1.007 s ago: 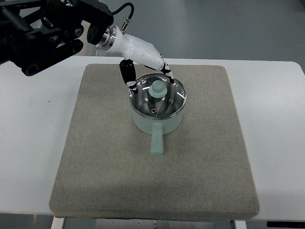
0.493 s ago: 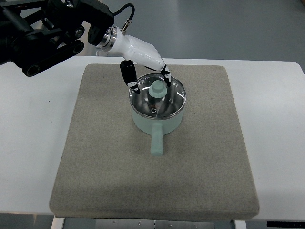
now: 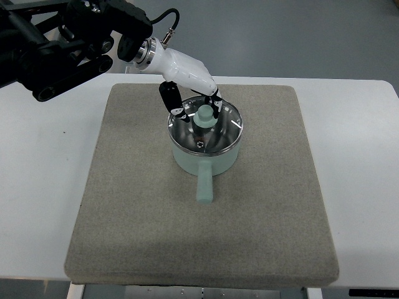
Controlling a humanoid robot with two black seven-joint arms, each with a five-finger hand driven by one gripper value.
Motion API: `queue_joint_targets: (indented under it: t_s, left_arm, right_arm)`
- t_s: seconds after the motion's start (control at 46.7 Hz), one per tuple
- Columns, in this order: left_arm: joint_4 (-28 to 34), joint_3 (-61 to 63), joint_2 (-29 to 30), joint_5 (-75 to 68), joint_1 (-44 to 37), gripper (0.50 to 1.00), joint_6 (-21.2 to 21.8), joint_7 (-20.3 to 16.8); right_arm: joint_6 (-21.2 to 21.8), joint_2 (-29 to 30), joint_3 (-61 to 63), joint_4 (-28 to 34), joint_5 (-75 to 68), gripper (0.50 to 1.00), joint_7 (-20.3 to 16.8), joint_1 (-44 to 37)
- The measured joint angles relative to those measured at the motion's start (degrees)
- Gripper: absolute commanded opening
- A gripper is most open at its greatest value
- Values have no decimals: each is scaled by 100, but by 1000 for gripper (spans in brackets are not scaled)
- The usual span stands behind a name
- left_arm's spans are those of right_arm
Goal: Place lid left of pot with left hand
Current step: 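Close the left hand's fingers around the lid knob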
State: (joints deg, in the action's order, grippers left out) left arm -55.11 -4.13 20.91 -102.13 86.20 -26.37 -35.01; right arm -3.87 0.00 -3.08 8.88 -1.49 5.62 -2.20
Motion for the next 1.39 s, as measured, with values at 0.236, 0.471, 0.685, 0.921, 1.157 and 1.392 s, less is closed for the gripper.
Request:
queue_joint_targets:
  t_s: [0.236,0.471,0.685,0.921,1.157,1.392]
  left_arm:
    - [5,0,-6,-24,2,647,9,0]
    - [86,-1,-16,-25,-6,632,17,0]
    - [89,-6,-30,-103,-7,547,27,0]
    - [89,-7,-61,-257,-21,500,28,0]
    - [89,-7,-102,-278,-31,500,28,0]
    - [125,-7,-154,-288,-39,500,28,1]
  right_arm:
    - [4,0,0,0,0,921,0,0]
    - [3,0,0,0,6,921,0,0]
    - [1,0,0,0,2,921,0,1]
    - [1,0,0,0,1,921,0,0]
    - [1,0,0,0,1,921,0,0]
    - [1,0,0,0,-1,921,0,0]
